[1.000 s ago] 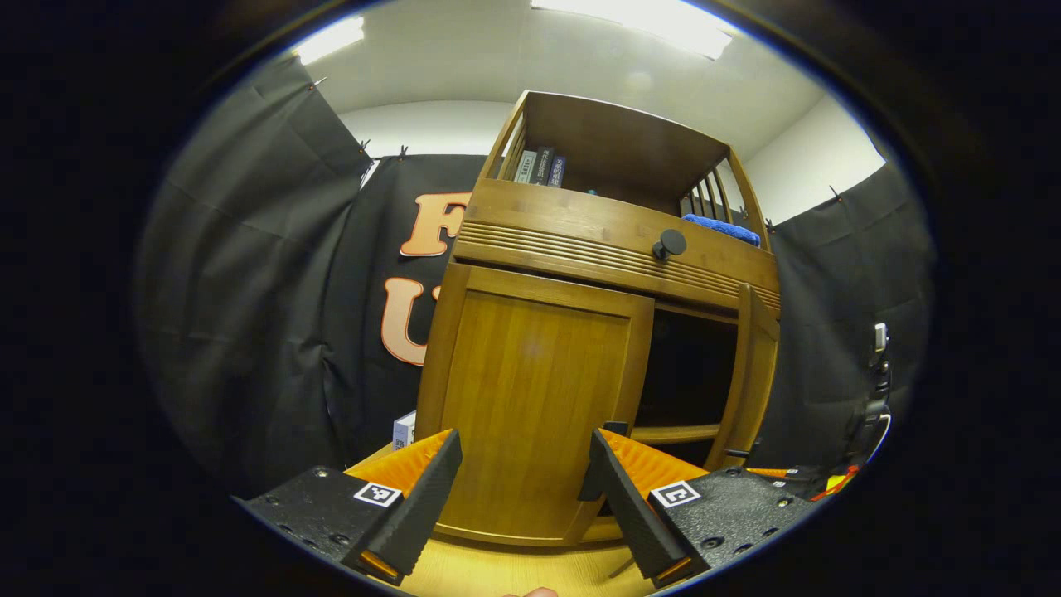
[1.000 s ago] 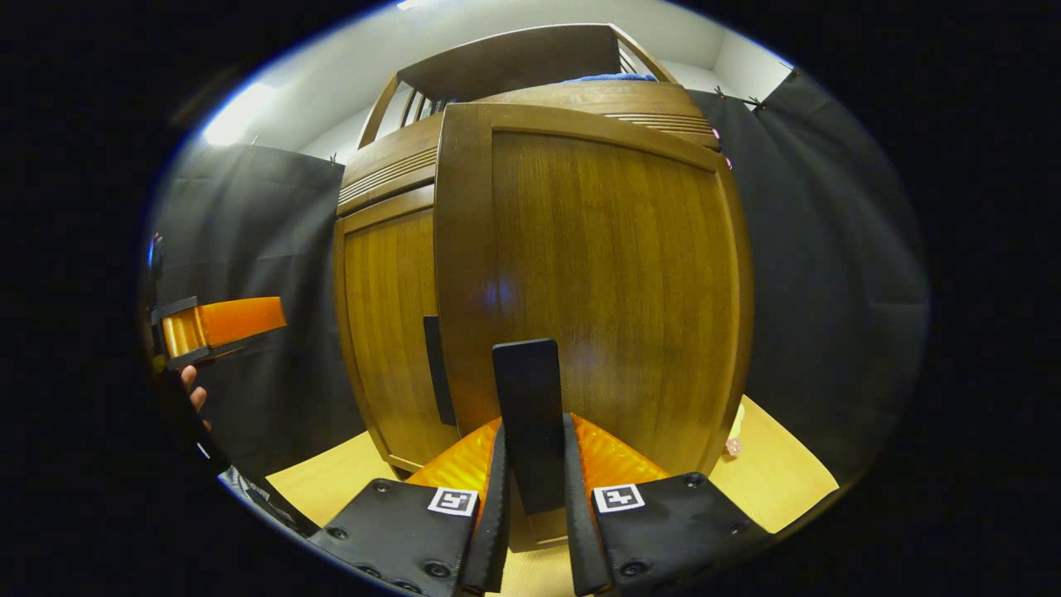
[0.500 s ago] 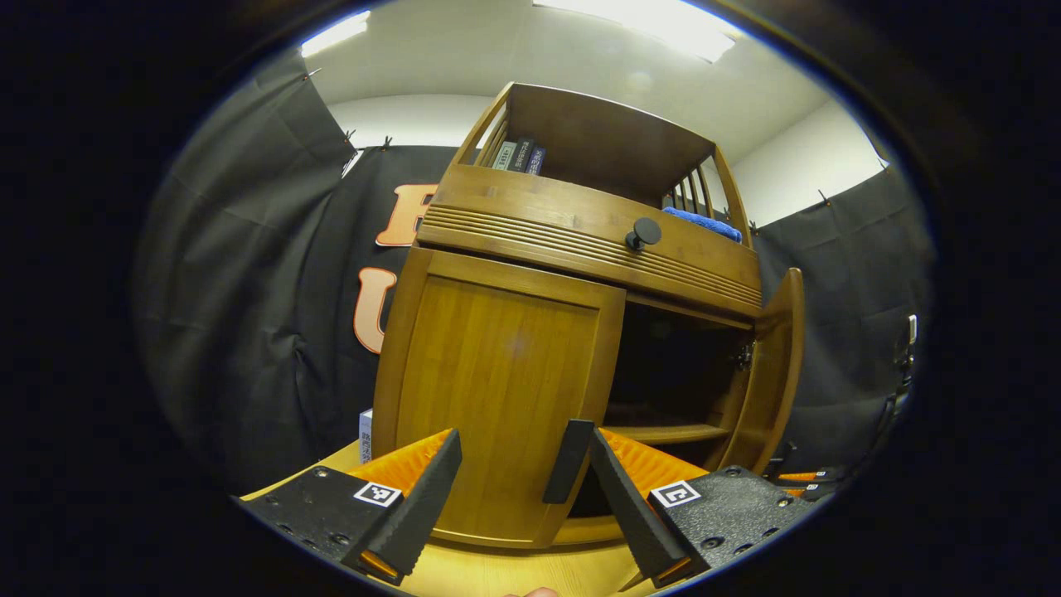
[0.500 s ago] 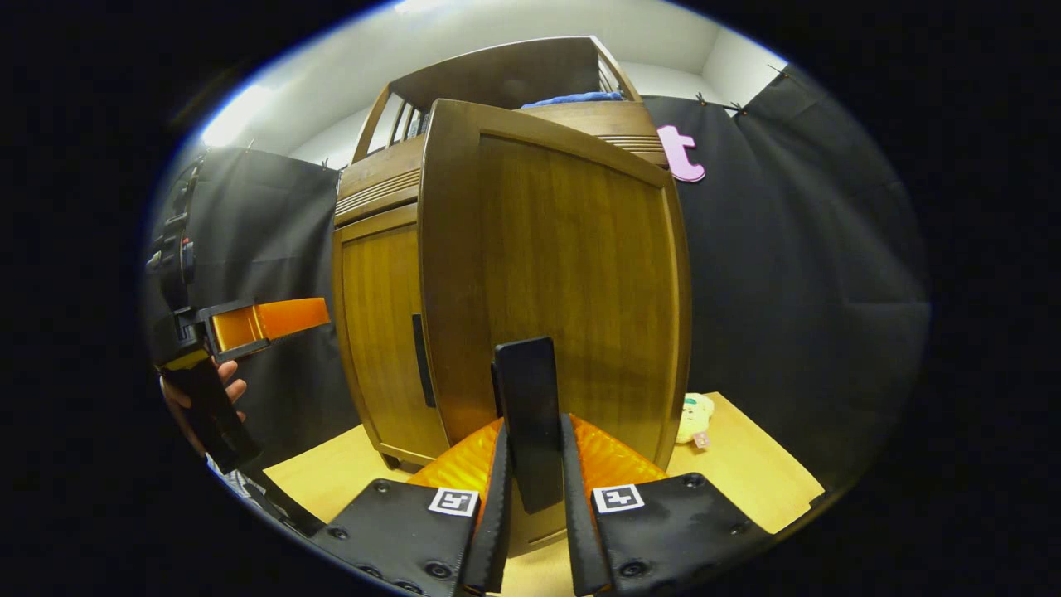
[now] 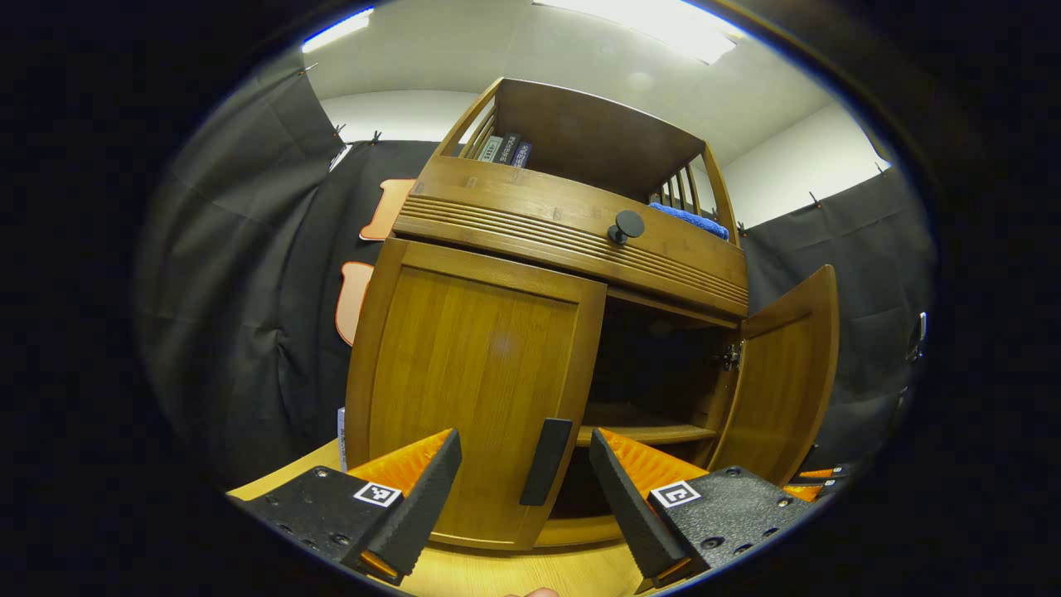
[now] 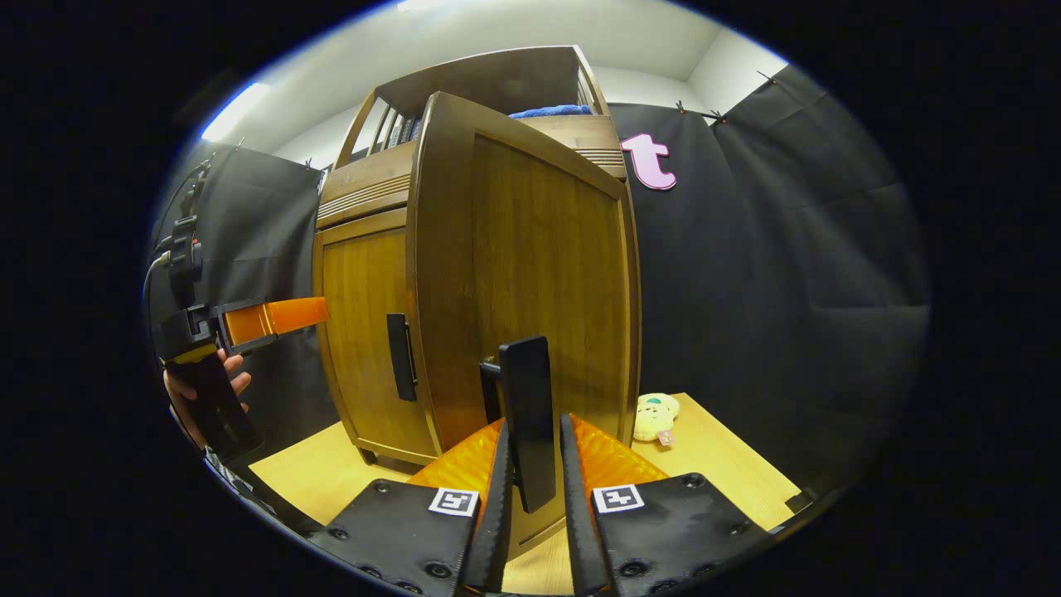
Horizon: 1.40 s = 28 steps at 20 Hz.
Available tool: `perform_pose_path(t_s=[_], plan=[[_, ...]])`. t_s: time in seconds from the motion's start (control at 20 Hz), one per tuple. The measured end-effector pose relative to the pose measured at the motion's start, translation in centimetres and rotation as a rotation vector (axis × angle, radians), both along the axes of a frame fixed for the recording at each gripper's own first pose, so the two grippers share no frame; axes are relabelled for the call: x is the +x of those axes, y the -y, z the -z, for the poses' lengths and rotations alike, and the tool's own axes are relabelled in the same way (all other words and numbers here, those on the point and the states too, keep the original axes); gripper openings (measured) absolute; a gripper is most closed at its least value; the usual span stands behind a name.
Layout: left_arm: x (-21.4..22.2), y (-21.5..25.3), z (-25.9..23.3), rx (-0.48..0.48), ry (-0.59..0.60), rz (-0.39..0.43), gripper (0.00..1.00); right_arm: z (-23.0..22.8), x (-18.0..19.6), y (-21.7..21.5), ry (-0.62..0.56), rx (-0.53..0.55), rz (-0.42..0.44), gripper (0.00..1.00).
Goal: Open the right door of the double-door shoe cabinet with the right hand, and open the left door with the left hand.
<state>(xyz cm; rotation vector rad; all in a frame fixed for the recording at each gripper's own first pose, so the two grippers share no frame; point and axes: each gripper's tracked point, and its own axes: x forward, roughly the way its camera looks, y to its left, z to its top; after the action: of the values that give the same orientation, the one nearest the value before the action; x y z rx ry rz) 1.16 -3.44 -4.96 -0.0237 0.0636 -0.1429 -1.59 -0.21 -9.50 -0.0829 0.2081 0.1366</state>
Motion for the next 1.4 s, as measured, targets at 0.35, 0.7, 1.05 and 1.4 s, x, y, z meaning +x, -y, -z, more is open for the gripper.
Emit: perform_pose_path(t_s=[0.35, 0.7, 1.05, 1.4], plan=[[0.3, 0.7, 0.3, 0.0, -0.004, 0.011, 0.91, -0.1, -1.2, 2.7, 0.005, -0.001, 0.058, 0.32], [0.3, 1.5, 0.4, 0.007, -0.003, 0.03, 0.91, 0.1, -1.8, 4.8, 0.001, -0.018, 0.107, 0.32], [0.4, 1.5, 0.7, 0.012, -0.009, 0.028, 0.94, 0.2, -1.7, 9.4, 0.003, -0.061, 0.21, 0.29], [0.4, 1.3, 0.5, 0.017, -0.005, 0.026, 0.98, -0.2, -1.9, 12.9, -0.01, -0.017, 0.142, 0.29]])
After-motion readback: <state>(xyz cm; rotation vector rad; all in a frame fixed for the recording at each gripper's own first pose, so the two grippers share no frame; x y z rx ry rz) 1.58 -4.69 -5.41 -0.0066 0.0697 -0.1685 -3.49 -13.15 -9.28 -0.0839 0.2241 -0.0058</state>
